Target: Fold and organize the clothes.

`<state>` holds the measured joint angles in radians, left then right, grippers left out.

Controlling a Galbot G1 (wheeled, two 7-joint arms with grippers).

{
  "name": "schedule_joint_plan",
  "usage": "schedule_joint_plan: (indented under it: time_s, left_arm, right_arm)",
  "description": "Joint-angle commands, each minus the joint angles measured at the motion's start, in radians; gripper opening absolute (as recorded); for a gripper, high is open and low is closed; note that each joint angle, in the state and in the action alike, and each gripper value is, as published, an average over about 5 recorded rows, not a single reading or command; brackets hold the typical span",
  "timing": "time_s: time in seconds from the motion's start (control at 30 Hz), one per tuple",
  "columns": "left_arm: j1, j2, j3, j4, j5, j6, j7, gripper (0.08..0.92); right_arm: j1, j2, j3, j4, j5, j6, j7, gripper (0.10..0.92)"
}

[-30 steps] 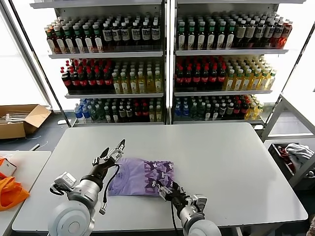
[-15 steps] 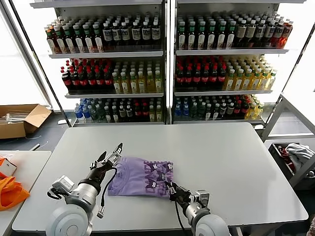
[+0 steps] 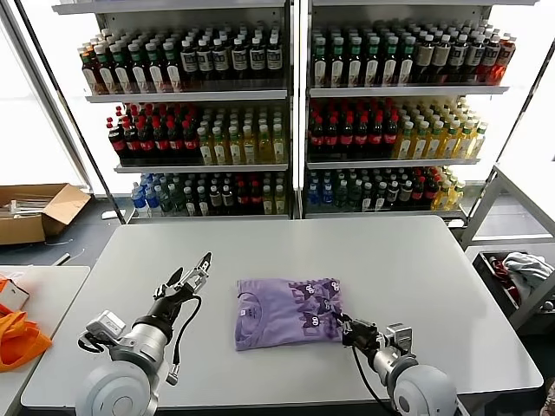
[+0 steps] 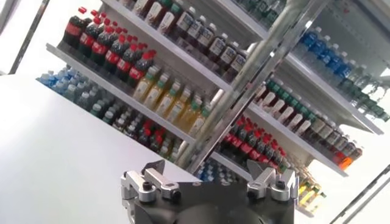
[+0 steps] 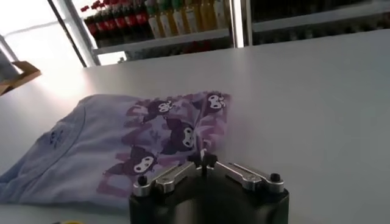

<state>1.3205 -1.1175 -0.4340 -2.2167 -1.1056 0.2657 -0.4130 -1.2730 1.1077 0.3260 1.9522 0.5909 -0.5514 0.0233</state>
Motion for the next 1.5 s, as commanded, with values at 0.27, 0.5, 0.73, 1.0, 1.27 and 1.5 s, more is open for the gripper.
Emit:
schedule_joint_plan:
  time_s: [0.27, 0.5, 0.73, 1.0, 1.27, 1.5]
  left_arm:
    - [0.05, 0.0, -0.026, -0.02, 0.044, -0.006, 0.048, 0.822]
    - [0.059, -0.004, -0.034, -0.037, 0.067, 0.018, 0.087, 0.823]
    - [0.041, 0.019, -0.084, -0.001, 0.144, 0.081, 0.217, 0.823]
    - [0.034, 0.025, -0.116, 0.025, 0.177, 0.086, 0.266, 0.823]
    - [0.064, 0.039, -0.13, 0.038, 0.173, 0.084, 0.297, 0.823]
    - [0.047, 0.056, -0.165, 0.041, 0.174, 0.088, 0.329, 0.822]
  right_arm:
    - [0.061, 0.003, 0.155, 0.122, -0.116, 0.057, 0.025, 0.392]
    - [0.248, 0.161, -0.239, 0.01, -0.121, 0.084, 0.123, 0.6]
    - [0.3, 0.273, -0.401, -0.159, -0.144, 0.044, 0.177, 0.786]
    - [0.267, 0.271, -0.473, -0.241, -0.089, 0.064, 0.318, 0.823]
    - [0.281, 0.221, -0.357, -0.024, -0.106, 0.073, 0.322, 0.823]
    - [0.146, 0.052, -0.017, 0.187, -0.152, 0.193, 0.152, 0.823]
